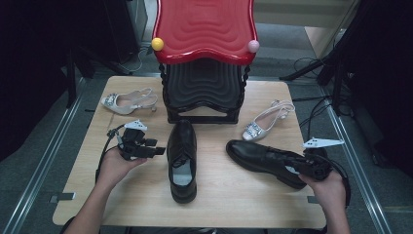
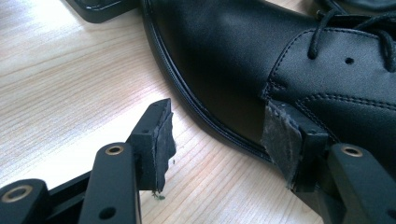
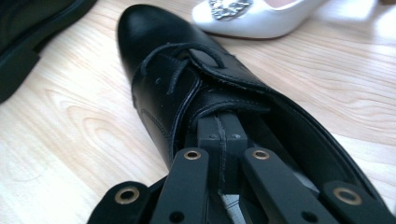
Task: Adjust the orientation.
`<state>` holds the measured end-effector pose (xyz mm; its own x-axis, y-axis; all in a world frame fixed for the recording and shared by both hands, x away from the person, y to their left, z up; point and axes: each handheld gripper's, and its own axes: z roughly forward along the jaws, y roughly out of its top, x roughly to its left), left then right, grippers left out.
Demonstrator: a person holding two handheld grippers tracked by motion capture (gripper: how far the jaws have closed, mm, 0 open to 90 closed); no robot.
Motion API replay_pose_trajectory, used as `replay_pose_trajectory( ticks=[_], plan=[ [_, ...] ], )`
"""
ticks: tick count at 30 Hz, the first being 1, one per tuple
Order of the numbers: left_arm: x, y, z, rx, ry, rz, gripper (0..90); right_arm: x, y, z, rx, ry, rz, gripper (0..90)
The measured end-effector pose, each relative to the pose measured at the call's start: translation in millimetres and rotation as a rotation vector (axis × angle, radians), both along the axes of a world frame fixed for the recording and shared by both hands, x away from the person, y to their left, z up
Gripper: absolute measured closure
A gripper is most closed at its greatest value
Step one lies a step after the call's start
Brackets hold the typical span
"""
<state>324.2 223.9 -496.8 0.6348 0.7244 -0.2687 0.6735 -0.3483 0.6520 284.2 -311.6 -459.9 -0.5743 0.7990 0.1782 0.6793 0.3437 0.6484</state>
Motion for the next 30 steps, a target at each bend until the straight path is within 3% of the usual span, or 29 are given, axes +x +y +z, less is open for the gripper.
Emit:
replay_pose_trajectory(
  ticks=[8,12,14,17,21,30],
  plan=[
    [-0.3,-0.7,-0.1,0.0,-0.001,-0.002,43.4,-4.1,4.6,-2.7,0.031,0.001,0.023,89.4],
    [0.3,0.2,0.1,0.001,-0.002,0.001,43.5,-10.3,-1.8,5.0,0.03,-0.017,0.013,87.5],
    [0.6,1.1,0.4,-0.004,0.0,0.002,43.4,-16.8,-6.9,11.7,0.066,-0.039,0.01,84.0],
    [0.4,1.5,1.1,-0.007,-0.003,0.005,43.4,-20.1,-6.1,14.1,0.073,-0.049,0.009,81.5],
    [0.4,2.1,1.7,-0.009,-0.007,0.004,43.4,-23.2,1.2,6.9,0.069,-0.028,0.013,79.7],
    [1.6,4.9,1.9,-0.01,-0.005,0.011,43.4,-27.7,-2.1,9.6,0.092,-0.029,0.006,74.7]
  ],
)
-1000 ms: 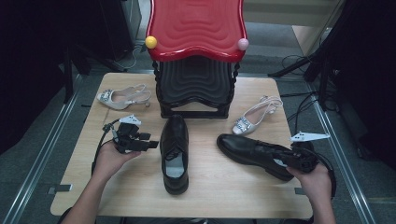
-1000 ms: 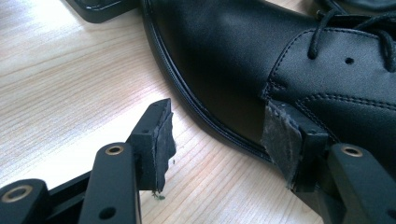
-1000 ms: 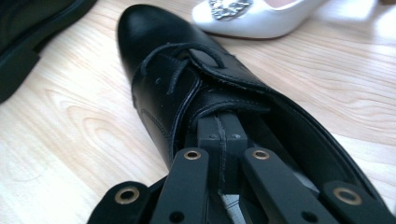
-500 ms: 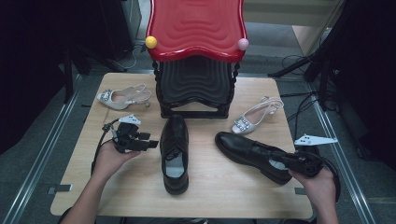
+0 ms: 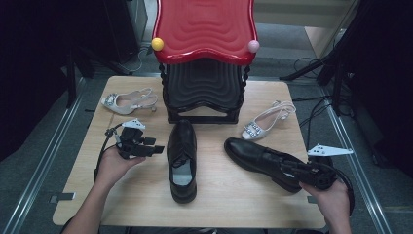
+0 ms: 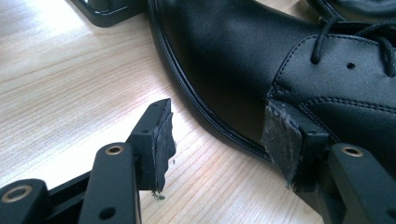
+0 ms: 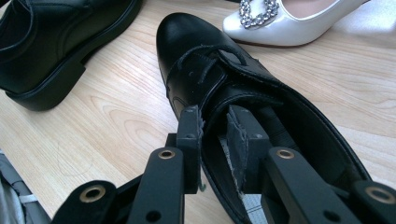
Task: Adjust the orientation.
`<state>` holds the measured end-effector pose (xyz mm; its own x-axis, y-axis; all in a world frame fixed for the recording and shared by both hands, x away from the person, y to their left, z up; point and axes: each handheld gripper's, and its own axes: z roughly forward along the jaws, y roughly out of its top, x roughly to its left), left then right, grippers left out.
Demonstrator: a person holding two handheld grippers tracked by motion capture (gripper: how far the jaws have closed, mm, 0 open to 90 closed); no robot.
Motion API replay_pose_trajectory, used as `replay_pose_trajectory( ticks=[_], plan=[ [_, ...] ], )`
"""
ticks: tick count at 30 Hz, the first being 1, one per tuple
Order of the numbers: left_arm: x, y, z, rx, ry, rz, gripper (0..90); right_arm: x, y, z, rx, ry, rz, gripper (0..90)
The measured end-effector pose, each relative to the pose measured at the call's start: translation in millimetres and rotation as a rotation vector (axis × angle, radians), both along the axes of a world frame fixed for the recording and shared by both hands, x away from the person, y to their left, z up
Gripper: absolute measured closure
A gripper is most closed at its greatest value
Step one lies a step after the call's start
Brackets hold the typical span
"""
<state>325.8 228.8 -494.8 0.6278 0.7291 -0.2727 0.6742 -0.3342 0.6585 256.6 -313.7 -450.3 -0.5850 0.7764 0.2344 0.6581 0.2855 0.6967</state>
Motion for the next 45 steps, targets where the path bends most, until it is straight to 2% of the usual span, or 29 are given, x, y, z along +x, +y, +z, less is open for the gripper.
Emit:
replay_pose_trajectory(
  ticks=[3,6,15,20,23,26,29,31,39,45],
  plan=[
    [-0.2,-0.8,-0.1,0.004,0.001,-0.006,43.3,0.6,4.2,-3.8,-0.004,0.007,0.014,72.3],
    [-0.7,-1.5,0.1,0.002,0.0,-0.006,43.3,3.2,12.0,-8.9,-0.038,0.014,0.039,70.3],
    [-0.2,-0.9,0.0,0.005,-0.003,-0.004,43.3,16.3,32.0,-18.5,-0.087,0.031,0.056,67.9],
    [-1.1,-1.8,-0.2,0.008,0.001,-0.007,43.3,22.9,36.8,-25.7,-0.067,0.038,0.077,67.1],
    [-2.3,-0.8,0.1,0.009,-0.002,-0.003,43.3,26.6,42.6,-28.8,-0.063,0.048,0.102,72.9],
    [-3.2,0.9,0.3,0.005,-0.002,-0.001,43.3,28.2,42.8,-27.6,-0.023,0.075,0.111,79.1],
    [-4.4,1.8,0.5,0.006,-0.005,0.003,43.3,28.5,42.8,-26.2,-0.002,0.095,0.108,81.2],
    [-5.7,2.3,0.8,0.003,-0.01,0.006,43.4,28.0,46.3,-24.7,-0.008,0.092,0.107,81.7],
    [-15.9,6.8,1.8,-0.009,-0.021,0.02,43.3,36.6,71.1,-14.9,0.022,0.066,0.131,81.7],
    [-23.9,10.6,1.2,-0.019,-0.024,0.031,43.0,50.3,100.6,-14.1,0.017,0.06,0.132,81.4]
  ],
)
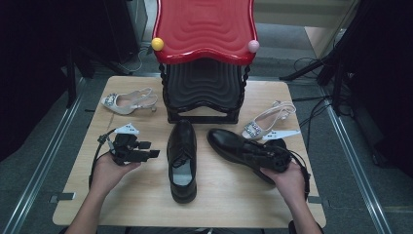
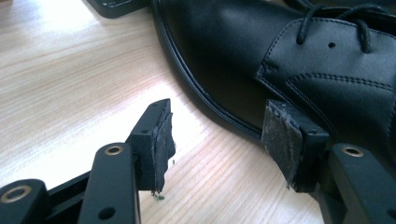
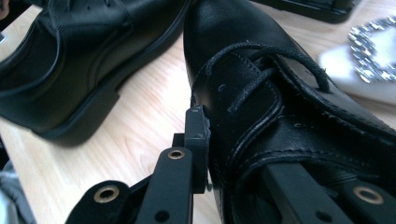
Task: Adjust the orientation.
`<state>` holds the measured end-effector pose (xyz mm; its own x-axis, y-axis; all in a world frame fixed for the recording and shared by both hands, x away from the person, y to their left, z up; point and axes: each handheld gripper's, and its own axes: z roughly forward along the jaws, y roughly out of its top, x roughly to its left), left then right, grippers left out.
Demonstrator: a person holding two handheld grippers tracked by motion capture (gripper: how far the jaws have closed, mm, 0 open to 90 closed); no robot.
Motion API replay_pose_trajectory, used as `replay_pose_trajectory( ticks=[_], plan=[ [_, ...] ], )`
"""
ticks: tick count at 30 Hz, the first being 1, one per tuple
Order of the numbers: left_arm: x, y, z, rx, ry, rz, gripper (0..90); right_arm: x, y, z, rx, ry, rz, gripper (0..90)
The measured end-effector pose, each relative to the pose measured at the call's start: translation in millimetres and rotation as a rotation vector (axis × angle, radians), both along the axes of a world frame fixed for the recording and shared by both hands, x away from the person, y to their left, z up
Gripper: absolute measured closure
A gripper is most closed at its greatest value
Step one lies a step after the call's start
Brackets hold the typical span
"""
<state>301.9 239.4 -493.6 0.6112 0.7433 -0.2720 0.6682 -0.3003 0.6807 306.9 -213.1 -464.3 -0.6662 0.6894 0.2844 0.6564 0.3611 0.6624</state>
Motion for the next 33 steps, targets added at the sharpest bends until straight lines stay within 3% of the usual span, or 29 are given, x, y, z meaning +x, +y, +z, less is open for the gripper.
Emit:
replay_pose_trajectory(
  ticks=[12,17,26,33],
  plan=[
    [-16.0,6.8,-2.7,0.003,0.0,0.031,42.9,23.5,49.0,-7.1,-0.037,0.014,-0.034,79.5],
    [-19.5,6.3,-3.2,0.007,0.0,0.031,42.9,26.7,56.2,-11.0,-0.047,0.008,-0.047,76.7],
    [-18.7,3.0,-3.1,0.007,-0.001,0.024,42.9,22.1,50.8,-8.2,-0.053,0.01,-0.012,64.7],
    [-14.9,0.0,-2.8,0.012,-0.004,0.011,42.9,12.8,27.7,4.7,-0.013,-0.017,-0.003,62.4]
  ],
)
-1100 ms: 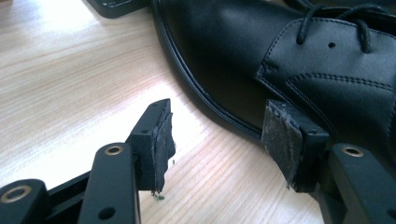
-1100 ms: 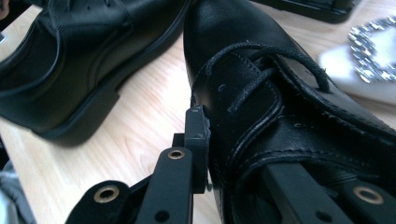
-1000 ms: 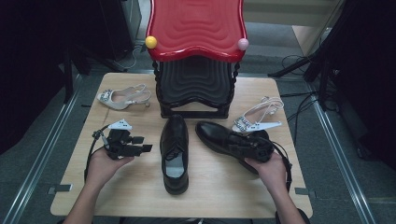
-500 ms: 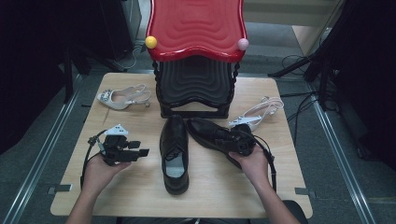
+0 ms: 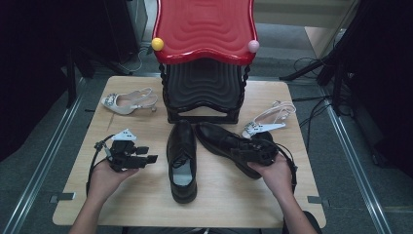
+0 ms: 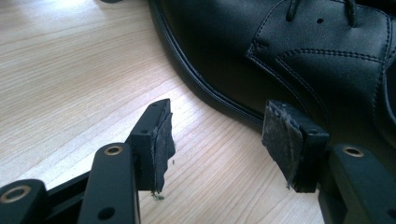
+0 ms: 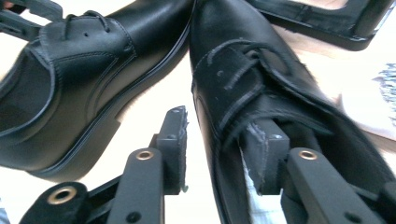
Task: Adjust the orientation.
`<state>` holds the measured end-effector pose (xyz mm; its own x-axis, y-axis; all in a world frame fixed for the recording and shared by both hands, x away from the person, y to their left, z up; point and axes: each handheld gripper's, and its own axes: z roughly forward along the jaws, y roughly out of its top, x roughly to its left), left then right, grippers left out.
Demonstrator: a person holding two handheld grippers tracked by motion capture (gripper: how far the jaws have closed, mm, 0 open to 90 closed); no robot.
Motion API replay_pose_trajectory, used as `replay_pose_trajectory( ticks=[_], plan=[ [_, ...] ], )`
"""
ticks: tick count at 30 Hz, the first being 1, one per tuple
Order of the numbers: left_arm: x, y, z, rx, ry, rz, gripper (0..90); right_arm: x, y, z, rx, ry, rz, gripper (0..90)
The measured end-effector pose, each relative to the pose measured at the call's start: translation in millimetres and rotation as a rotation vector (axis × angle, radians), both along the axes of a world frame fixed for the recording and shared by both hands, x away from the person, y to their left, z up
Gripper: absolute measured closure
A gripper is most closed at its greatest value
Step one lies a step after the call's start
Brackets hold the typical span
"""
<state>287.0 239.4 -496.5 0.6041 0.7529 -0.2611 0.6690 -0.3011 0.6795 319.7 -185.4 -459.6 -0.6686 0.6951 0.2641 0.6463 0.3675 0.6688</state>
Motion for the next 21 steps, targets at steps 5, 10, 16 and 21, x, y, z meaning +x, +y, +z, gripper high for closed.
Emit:
replay_pose_trajectory(
  ticks=[5,10,16,21],
  plan=[
    [3.4,-1.9,0.5,0.0,-0.002,-0.004,42.9,-5.9,-20.1,7.4,0.033,-0.029,0.006,77.9],
    [7.9,-4.7,-0.1,0.001,0.002,-0.019,42.9,-8.6,-36.1,13.6,0.04,-0.056,-0.017,86.2],
    [11.9,-9.4,-1.3,0.009,0.012,-0.029,42.9,-11.2,-56.7,16.5,0.009,-0.136,-0.071,90.0],
    [13.7,-12.2,-1.3,0.012,0.012,-0.035,42.9,-3.5,-67.4,3.4,-0.036,-0.125,-0.126,90.0]
  ],
)
